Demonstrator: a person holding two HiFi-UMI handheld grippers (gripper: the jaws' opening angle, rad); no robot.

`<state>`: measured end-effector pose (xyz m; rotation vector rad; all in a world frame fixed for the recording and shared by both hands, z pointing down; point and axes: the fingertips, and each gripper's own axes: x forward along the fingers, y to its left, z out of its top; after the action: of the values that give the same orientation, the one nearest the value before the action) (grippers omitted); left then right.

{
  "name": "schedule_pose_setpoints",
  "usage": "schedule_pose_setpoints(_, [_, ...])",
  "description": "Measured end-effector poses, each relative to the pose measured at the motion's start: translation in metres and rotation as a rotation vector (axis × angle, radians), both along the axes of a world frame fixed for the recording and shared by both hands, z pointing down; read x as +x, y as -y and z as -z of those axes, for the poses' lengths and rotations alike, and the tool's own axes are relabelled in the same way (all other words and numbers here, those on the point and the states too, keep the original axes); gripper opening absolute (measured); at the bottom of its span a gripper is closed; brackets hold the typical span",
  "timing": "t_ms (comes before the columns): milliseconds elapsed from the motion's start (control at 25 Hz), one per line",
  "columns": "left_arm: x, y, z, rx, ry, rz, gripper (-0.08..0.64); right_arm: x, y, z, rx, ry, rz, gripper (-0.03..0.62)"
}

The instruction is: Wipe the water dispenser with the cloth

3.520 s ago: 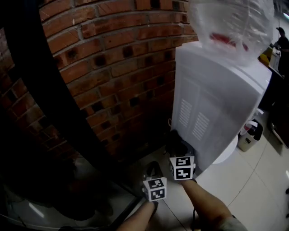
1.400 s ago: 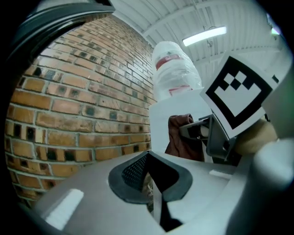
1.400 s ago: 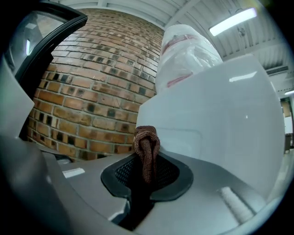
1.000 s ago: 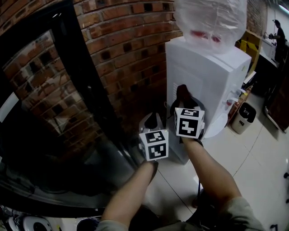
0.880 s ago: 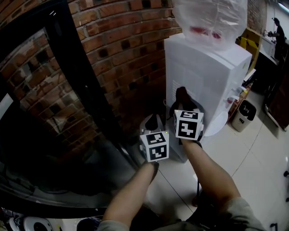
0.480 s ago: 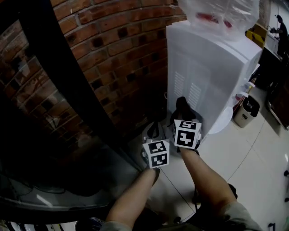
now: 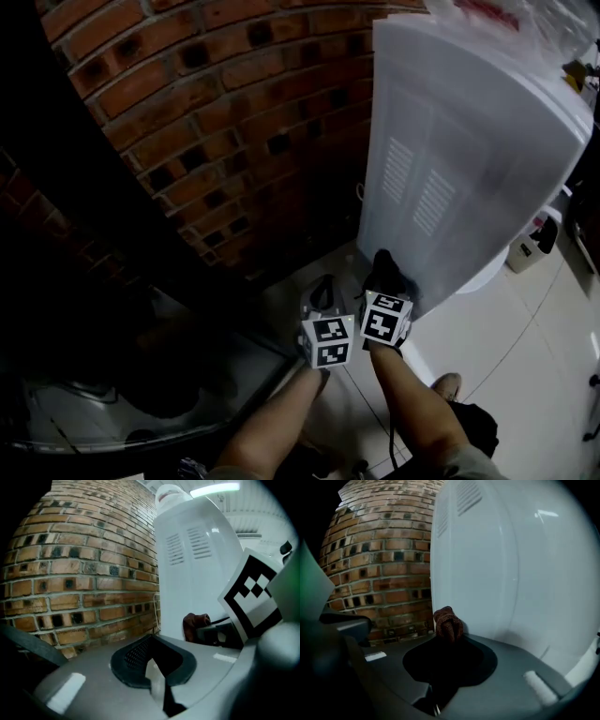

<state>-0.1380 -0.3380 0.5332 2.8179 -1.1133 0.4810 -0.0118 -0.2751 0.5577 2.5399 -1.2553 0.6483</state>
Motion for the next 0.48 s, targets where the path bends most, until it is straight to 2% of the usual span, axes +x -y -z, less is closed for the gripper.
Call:
schedule_pose_setpoints(200, [-0.001, -0.002, -0.052, -0.053, 0.042, -0.001, 0.0, 0.001, -0.001, -0.067, -0.088, 0.026, 0.005, 0.071])
schedule_pose_setpoints(480, [-0.001, -0.002, -0.1, -0.11, 0.07, -0.015, 0.0, 0.0, 0.003, -0.136, -0.157, 0.053, 0.001, 0.071])
